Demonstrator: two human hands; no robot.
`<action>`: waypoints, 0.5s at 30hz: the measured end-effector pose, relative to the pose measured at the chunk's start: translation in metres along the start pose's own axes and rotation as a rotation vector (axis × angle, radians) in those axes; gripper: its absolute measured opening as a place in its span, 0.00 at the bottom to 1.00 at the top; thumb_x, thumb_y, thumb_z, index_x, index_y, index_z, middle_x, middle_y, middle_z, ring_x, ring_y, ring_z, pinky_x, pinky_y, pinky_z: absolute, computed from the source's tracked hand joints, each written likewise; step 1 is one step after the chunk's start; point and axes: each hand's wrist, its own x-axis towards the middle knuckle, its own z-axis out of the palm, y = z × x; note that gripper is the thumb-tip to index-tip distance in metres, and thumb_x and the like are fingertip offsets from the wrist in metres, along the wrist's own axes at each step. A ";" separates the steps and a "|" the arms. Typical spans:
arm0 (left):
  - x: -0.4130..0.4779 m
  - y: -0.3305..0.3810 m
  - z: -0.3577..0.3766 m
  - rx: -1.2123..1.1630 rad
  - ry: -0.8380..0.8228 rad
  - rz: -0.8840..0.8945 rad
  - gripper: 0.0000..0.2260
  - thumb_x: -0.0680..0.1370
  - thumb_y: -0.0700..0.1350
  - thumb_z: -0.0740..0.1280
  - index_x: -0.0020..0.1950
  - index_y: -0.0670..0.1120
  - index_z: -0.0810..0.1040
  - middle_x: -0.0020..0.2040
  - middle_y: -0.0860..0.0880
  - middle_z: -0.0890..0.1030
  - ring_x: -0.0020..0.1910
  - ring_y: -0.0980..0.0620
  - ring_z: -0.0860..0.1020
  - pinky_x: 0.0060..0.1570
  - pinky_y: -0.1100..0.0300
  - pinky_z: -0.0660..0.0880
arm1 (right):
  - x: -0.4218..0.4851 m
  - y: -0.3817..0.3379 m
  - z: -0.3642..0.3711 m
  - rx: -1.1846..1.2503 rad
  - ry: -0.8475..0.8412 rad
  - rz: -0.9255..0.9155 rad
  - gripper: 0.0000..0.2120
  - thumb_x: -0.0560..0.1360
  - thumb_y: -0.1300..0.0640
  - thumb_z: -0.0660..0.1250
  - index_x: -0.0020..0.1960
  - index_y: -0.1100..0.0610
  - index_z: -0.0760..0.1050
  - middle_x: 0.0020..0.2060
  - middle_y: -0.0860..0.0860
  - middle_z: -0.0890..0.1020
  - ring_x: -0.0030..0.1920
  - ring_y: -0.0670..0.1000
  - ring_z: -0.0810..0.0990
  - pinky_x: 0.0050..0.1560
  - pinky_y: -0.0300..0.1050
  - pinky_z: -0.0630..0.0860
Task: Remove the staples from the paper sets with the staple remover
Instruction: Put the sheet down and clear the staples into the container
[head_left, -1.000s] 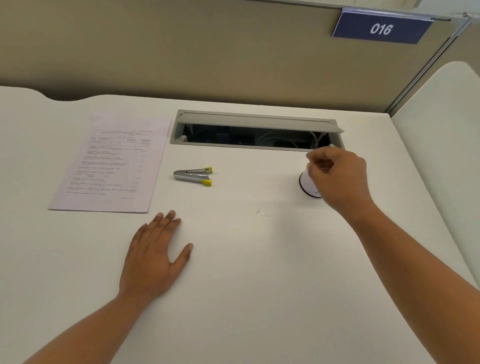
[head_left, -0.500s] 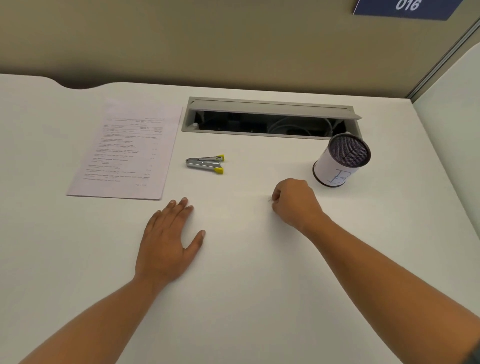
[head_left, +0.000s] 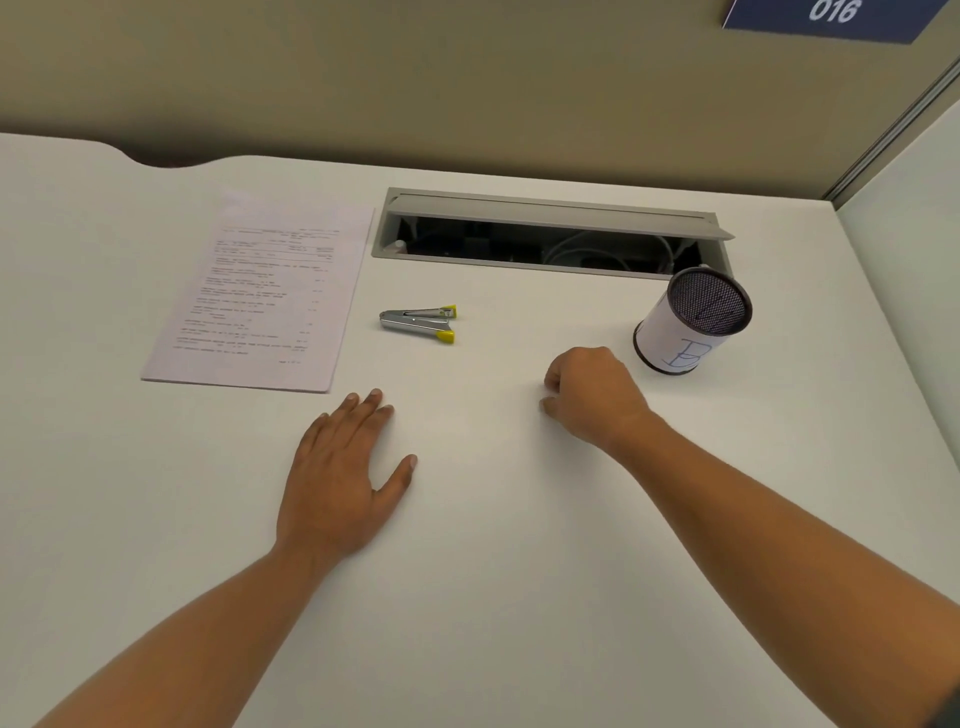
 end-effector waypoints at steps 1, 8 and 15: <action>0.000 0.000 0.000 0.000 0.000 0.000 0.28 0.76 0.63 0.57 0.73 0.50 0.69 0.77 0.54 0.66 0.77 0.53 0.61 0.77 0.51 0.54 | -0.001 -0.004 0.002 -0.034 0.007 -0.003 0.07 0.73 0.56 0.70 0.48 0.60 0.79 0.46 0.57 0.82 0.47 0.59 0.80 0.45 0.47 0.78; 0.000 -0.001 0.000 0.000 -0.006 0.001 0.28 0.76 0.63 0.57 0.73 0.51 0.69 0.77 0.54 0.66 0.77 0.53 0.61 0.77 0.51 0.54 | -0.001 -0.025 0.003 -0.131 0.028 0.078 0.11 0.73 0.67 0.64 0.36 0.58 0.65 0.32 0.53 0.72 0.35 0.56 0.73 0.34 0.43 0.71; -0.001 0.000 0.000 -0.016 -0.003 0.000 0.28 0.76 0.63 0.57 0.73 0.51 0.68 0.77 0.54 0.66 0.78 0.53 0.61 0.77 0.51 0.54 | 0.004 -0.033 0.000 -0.104 -0.006 0.113 0.11 0.70 0.68 0.64 0.36 0.58 0.64 0.31 0.52 0.69 0.37 0.56 0.74 0.34 0.43 0.72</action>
